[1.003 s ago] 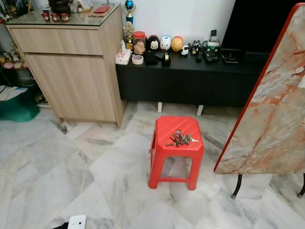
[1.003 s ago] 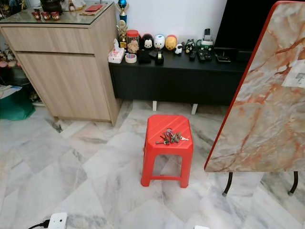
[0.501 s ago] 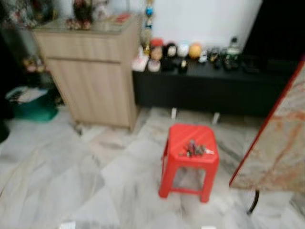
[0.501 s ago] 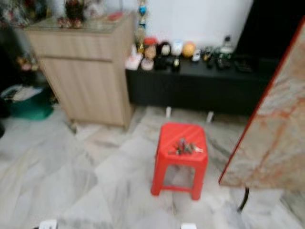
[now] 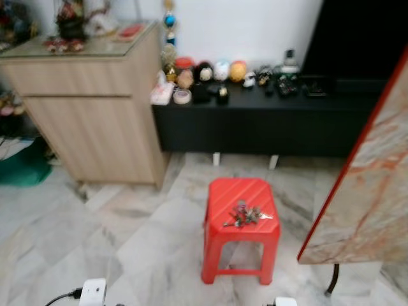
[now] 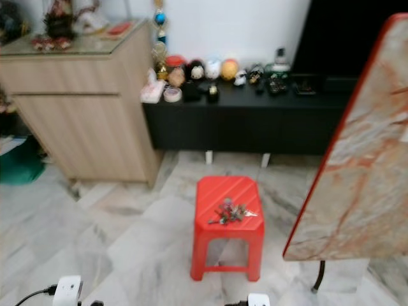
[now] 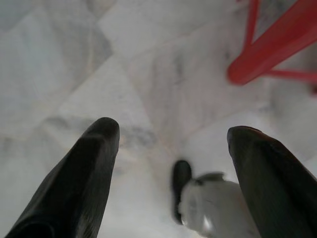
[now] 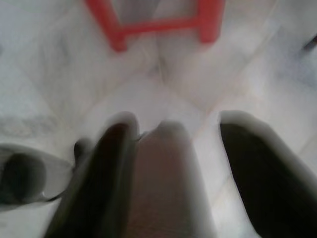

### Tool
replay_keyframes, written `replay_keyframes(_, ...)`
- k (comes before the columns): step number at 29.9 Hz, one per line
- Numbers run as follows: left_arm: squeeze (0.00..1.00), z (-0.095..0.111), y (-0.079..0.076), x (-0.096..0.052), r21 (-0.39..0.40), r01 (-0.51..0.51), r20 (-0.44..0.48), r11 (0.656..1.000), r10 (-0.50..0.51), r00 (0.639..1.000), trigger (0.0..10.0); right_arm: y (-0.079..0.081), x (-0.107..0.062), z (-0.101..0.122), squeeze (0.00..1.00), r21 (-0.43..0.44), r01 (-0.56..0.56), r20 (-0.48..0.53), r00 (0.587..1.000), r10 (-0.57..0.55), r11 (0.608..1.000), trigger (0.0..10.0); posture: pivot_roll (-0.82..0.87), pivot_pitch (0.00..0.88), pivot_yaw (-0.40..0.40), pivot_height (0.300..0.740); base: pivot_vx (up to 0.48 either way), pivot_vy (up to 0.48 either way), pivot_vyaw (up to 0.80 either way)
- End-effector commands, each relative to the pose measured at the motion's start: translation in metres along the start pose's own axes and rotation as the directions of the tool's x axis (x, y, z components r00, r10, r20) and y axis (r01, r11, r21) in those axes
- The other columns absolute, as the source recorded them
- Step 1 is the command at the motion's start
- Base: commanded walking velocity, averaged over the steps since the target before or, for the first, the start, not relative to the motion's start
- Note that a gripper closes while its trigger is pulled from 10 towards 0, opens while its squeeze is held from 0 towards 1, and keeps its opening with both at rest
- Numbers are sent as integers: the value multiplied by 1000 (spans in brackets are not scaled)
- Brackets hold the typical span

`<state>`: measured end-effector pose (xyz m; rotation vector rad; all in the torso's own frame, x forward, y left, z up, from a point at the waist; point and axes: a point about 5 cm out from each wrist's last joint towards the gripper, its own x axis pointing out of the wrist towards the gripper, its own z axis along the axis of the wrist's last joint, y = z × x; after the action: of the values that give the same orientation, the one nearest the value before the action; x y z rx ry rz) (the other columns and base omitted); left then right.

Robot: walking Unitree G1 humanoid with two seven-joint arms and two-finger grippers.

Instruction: Hang keys on a hook

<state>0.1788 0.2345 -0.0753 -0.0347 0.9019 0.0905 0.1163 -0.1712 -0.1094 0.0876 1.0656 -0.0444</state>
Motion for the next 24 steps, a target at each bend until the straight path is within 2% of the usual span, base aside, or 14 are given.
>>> replay_keyframes(1, 0, -15, 19, -7, 17, -50, -57, 999, 51, 997, 10000, 13, 0, -6, 0, 24, -33, -28, 999, 33, 999, 10000, 34, 0, 22, 727, 330, 0, 800)
replay_keyframes(6, 0, -16, 19, -7, 15, -47, -61, 999, 48, 997, 10000, 13, 0, -7, 0, 17, -39, -35, 999, 40, 999, 10000, 31, 0, 21, 727, 332, 0, 605)
replay_keyframes(10, 0, -17, 21, -8, 15, -47, -60, 999, 47, 997, 10000, 13, 0, -8, 0, 60, -29, -34, 999, 31, 998, 10000, 28, 0, 23, 727, 333, 0, 0)
replay_keyframes(19, 0, -20, 24, -10, 22, -47, -65, 999, 48, 997, 10000, 13, 0, -7, 0, 86, -28, -18, 999, 30, 996, 10000, 20, 0, 27, 727, 334, 0, 0)
replay_keyframes(21, 0, -19, 24, -10, 18, -47, -56, 999, 48, 997, 10000, 13, 0, -6, 0, 68, -32, -7, 999, 33, 997, 10000, 11, 0, 35, 727, 289, 0, 0)
replay_keyframes(24, 0, -12, 27, -9, -12, -55, -8, 998, 54, 998, 10000, 12, 0, -3, 0, 97, -17, 26, 1000, 15, 995, 10000, -9, 0, 43, 727, 0, 0, 0)
